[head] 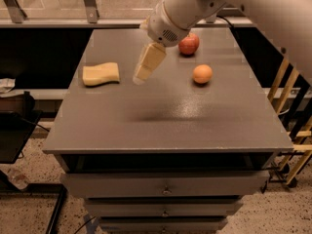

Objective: Pick sponge

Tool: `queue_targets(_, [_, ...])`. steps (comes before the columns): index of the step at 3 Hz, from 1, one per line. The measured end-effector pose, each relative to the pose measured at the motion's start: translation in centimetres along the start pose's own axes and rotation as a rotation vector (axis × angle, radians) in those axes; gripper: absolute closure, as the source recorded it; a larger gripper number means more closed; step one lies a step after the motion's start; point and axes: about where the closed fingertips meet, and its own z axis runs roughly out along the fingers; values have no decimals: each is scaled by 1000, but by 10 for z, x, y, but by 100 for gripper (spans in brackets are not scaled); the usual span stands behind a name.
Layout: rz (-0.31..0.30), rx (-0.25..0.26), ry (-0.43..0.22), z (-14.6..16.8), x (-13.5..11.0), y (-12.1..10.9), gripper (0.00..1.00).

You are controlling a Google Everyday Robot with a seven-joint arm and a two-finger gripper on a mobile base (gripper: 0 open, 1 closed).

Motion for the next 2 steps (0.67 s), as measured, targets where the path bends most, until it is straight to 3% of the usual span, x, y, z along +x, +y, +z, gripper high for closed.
queue_targets(2, [13,-56,-7,76,-16,-31,0])
